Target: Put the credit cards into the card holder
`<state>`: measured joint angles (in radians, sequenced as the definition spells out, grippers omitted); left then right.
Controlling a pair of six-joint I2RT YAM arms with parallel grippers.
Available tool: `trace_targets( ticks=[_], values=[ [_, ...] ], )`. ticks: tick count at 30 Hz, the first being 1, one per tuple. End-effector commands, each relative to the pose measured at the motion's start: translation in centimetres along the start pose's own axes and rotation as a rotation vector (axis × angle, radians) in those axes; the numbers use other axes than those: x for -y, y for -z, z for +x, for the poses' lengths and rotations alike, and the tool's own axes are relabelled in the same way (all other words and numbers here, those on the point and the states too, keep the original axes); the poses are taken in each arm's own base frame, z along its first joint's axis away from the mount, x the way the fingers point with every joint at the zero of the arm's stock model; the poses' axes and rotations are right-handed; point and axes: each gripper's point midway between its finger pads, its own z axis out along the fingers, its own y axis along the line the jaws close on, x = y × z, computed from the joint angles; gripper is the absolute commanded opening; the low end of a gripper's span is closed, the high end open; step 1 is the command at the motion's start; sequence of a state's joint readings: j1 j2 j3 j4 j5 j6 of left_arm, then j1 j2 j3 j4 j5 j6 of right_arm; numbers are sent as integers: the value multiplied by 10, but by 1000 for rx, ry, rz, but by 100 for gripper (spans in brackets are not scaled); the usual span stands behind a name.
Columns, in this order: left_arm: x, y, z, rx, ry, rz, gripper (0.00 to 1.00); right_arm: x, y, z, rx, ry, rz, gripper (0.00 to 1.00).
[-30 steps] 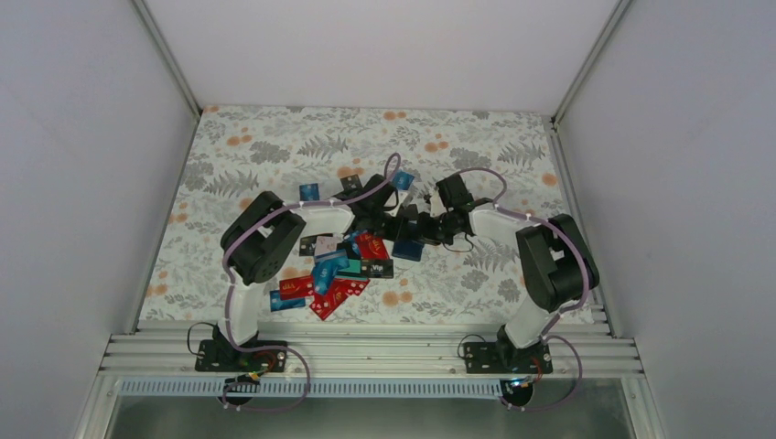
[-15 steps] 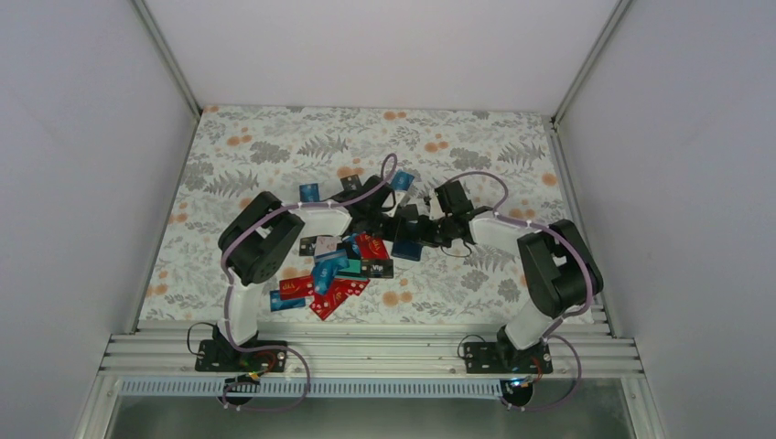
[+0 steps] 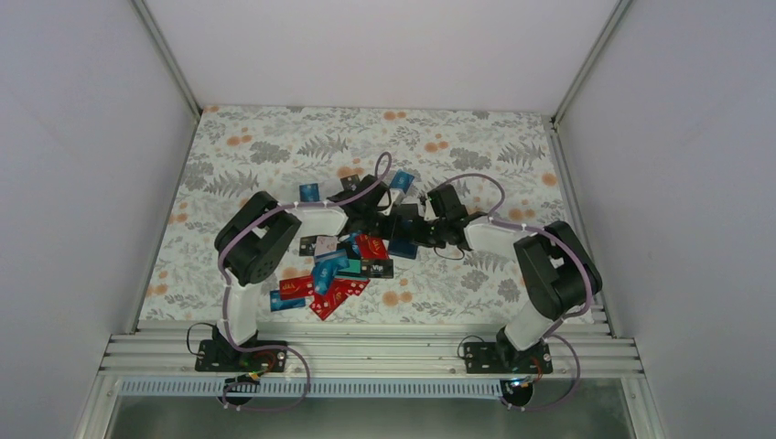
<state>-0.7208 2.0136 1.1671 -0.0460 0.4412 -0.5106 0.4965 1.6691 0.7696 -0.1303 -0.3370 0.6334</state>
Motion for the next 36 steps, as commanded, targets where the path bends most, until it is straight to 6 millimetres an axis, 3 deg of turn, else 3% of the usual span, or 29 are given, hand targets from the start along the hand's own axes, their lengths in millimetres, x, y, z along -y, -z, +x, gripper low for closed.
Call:
trace_targets(
  ticks=[1, 5, 12, 17, 23, 28, 32, 36],
  values=[
    [-10, -13, 40, -109, 30, -28, 5, 92, -19, 126, -361, -74, 360, 4],
    [-9, -11, 39, -102, 20, -23, 5, 102, -24, 148, -457, -65, 393, 4],
    [-7, -3, 40, -92, 7, -23, 6, 106, -36, 150, -544, -65, 440, 4],
    [0, 8, 35, -67, -22, -12, 6, 126, -27, 157, -576, -37, 537, 4],
    [0, 28, 14, -14, -58, -66, 10, 116, -19, 163, -600, -23, 490, 4],
    [-9, 18, 23, -29, -52, -56, 13, 106, -10, 152, -576, -3, 497, 4],
    [-16, 9, 26, -41, -45, -64, 13, 98, -15, 150, -583, -10, 469, 4],
    [-22, 28, 17, 25, -45, -119, 13, 99, -22, 149, -600, -15, 484, 4]
  ],
)
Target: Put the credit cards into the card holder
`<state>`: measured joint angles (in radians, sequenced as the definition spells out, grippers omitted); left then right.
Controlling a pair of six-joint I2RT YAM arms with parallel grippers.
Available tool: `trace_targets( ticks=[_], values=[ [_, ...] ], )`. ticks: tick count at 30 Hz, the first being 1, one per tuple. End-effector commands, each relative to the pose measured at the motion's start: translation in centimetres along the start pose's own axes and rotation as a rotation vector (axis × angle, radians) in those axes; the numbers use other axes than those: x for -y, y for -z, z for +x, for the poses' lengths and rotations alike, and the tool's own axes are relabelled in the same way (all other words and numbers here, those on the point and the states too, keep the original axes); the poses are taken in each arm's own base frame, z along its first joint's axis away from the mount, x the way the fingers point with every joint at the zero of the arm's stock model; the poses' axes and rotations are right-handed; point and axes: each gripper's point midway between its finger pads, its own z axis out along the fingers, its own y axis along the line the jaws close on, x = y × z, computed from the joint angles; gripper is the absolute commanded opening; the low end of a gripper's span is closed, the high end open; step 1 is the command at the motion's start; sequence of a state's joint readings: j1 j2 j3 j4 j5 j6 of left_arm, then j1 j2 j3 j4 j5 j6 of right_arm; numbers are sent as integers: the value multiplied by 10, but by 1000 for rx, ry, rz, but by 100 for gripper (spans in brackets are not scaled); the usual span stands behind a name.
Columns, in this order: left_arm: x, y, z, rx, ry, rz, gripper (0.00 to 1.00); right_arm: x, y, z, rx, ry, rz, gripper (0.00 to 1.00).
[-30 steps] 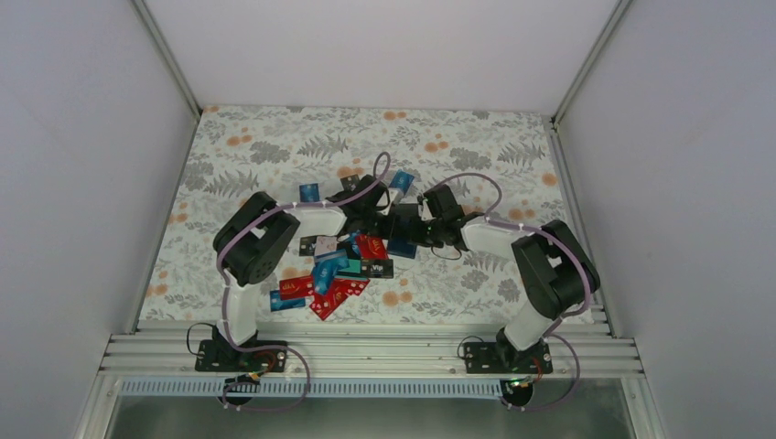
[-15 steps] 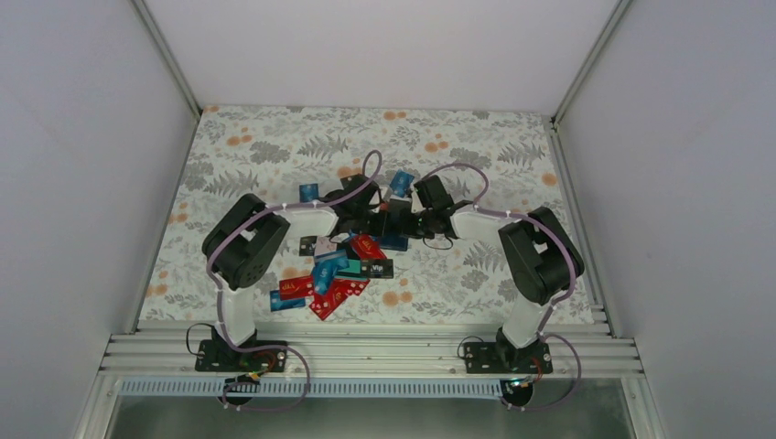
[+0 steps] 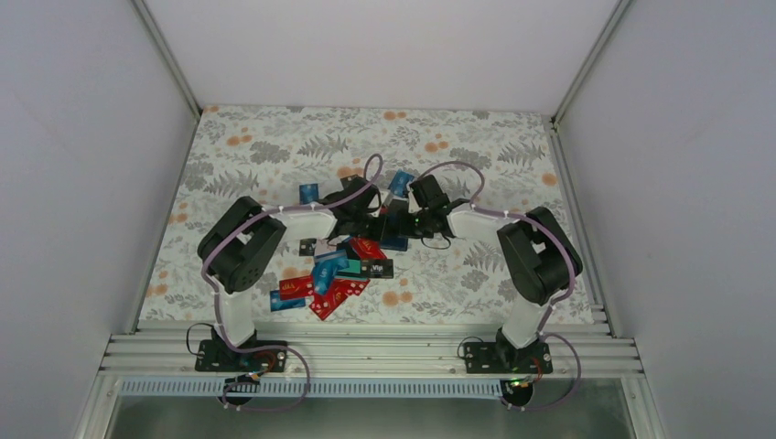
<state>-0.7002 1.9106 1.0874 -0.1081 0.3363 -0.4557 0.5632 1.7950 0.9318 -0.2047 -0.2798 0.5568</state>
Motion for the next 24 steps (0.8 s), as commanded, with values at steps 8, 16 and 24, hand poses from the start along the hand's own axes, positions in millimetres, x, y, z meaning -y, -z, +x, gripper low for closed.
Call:
trace_targets(
  ticks=[8, 16, 24],
  values=[
    [-26, 17, -10, 90, 4, -47, 18, 98, -10, 171, -627, -82, 417, 4],
    [-23, 31, -13, 118, 7, -53, 32, 95, 5, 174, -611, -76, 413, 4],
    [-47, 13, 14, 41, 29, -115, 33, 85, 19, 161, -553, -73, 399, 4]
  ],
)
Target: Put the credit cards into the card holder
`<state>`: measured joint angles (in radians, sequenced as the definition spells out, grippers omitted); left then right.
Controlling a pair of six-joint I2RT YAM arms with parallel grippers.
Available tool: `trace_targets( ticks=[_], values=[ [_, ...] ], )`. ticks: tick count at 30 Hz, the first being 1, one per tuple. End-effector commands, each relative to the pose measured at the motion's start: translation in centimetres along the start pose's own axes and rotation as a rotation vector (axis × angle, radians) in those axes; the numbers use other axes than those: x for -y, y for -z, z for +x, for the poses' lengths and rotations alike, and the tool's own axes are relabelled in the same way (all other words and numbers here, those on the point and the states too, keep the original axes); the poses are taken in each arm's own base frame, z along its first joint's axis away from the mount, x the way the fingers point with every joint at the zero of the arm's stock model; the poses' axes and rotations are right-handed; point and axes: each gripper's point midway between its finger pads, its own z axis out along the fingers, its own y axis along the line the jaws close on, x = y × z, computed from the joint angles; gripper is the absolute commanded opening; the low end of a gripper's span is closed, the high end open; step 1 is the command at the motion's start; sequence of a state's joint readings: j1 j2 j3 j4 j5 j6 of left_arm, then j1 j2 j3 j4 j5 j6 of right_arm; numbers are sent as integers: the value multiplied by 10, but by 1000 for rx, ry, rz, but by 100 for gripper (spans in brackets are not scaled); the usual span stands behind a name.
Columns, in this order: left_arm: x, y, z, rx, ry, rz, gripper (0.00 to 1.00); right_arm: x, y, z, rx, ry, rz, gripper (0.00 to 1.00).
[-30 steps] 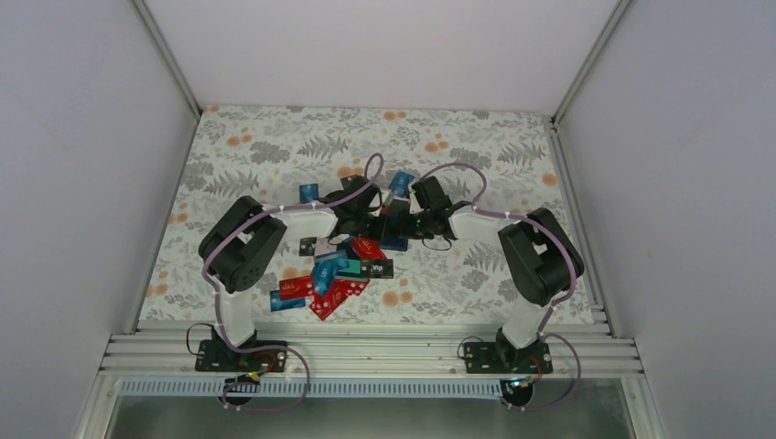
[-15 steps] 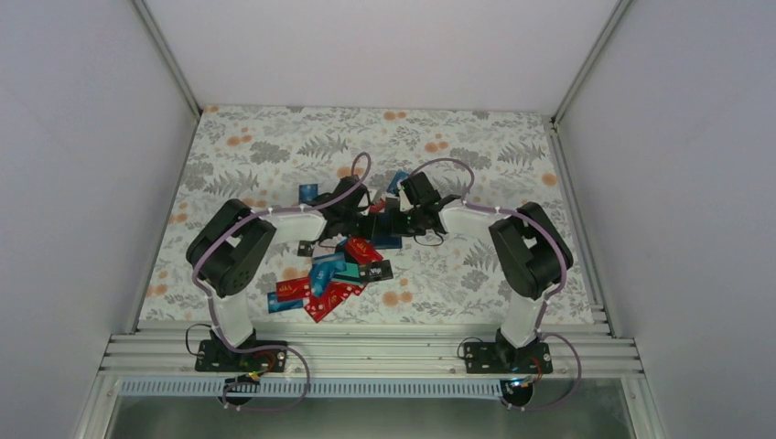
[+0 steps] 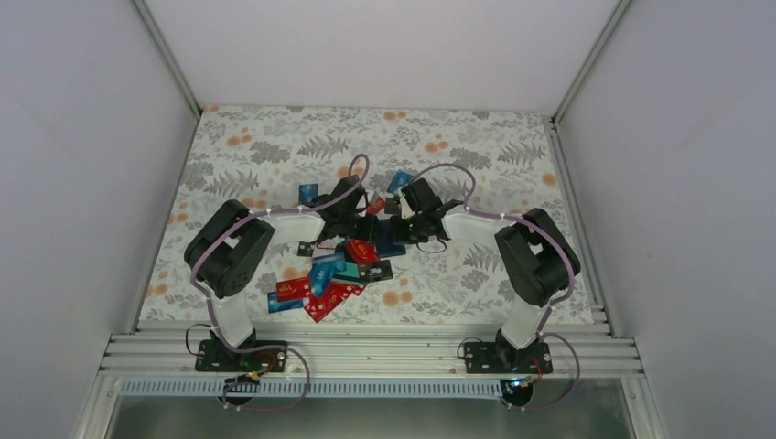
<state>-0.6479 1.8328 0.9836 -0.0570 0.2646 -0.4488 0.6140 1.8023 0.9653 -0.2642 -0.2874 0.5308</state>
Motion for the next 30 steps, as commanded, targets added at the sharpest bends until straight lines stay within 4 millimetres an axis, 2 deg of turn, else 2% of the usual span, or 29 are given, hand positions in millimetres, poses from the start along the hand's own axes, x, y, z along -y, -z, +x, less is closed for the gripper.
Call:
trace_targets(
  ticks=[1, 4, 10, 14, 16, 18, 23, 30],
  values=[
    [-13, -8, 20, -41, 0, -24, 33, 92, 15, 152, -505, -143, 386, 4],
    [-8, -10, 26, -58, 0, 16, 33, 88, 17, 147, -496, -141, 379, 4],
    [-10, -18, 37, -85, -5, 16, 29, 70, 13, 130, -472, -120, 311, 5],
    [-3, -20, 38, -86, -24, 27, 27, 62, 7, 127, -487, -114, 269, 22],
    [-1, -21, 38, -86, -29, 24, 27, 57, 4, 127, -501, -104, 253, 36],
    [0, -22, 38, -87, -26, 21, 26, 50, 3, 125, -500, -101, 227, 42],
    [0, -21, 37, -83, -24, 18, 24, 26, 7, 110, -465, -102, 131, 44],
    [0, -20, 38, -87, -27, 20, 23, 15, 17, 90, -401, -102, 121, 47]
  ],
)
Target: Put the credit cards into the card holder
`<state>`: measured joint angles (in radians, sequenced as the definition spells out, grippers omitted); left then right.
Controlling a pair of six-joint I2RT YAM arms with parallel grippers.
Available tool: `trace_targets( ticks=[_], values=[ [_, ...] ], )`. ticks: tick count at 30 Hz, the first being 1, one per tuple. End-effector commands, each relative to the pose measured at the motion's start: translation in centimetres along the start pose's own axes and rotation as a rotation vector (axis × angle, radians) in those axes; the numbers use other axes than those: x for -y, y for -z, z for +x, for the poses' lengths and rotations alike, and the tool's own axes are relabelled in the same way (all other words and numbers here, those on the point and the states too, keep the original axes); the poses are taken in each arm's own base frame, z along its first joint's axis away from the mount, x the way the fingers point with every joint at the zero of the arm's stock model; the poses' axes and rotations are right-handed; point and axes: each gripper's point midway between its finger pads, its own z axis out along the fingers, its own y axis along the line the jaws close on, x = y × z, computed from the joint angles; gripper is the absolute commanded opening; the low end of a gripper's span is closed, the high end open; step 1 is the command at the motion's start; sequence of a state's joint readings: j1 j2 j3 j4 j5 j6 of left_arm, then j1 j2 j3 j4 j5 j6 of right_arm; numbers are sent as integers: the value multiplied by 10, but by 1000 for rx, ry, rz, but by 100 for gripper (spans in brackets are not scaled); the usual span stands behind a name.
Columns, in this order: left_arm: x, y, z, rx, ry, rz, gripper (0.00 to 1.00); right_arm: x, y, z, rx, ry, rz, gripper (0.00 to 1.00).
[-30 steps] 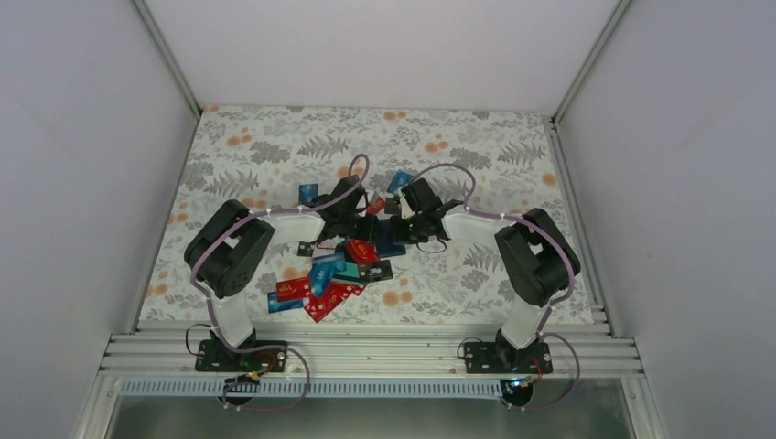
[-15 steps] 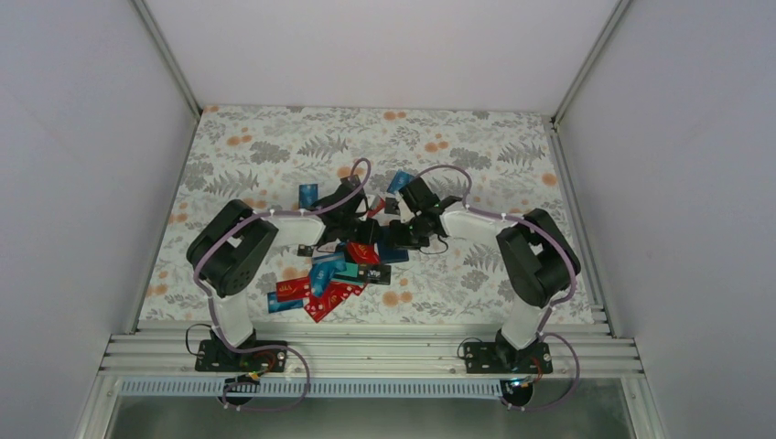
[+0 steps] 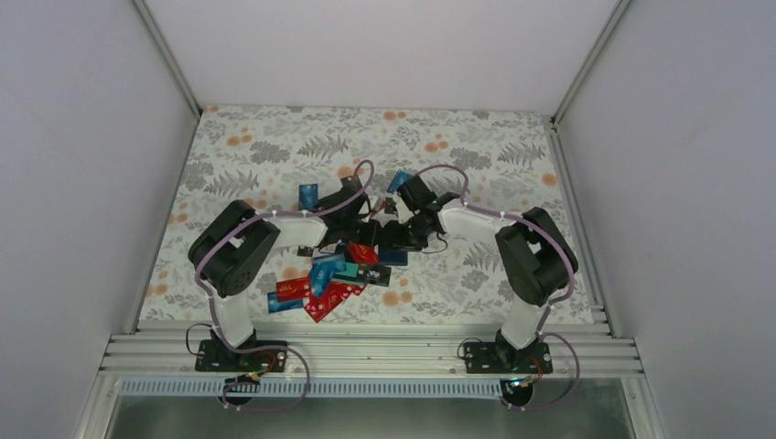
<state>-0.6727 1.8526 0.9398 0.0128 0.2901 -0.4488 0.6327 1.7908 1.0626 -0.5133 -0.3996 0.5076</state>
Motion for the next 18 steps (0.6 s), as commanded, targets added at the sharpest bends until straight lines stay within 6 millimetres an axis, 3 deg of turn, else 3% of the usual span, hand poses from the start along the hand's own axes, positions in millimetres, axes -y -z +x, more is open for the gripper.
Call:
trace_targets(
  ticks=[1, 9, 18],
  values=[
    [-6, -10, 21, -69, -4, -18, 23, 33, -8, 59, -212, -109, 137, 47],
    [-6, -9, 21, -70, -1, -20, 23, 8, 23, 30, -92, -97, 43, 44],
    [-2, -5, 13, -50, 0, -16, 23, 7, 61, 10, 41, -105, -31, 39]
  ],
)
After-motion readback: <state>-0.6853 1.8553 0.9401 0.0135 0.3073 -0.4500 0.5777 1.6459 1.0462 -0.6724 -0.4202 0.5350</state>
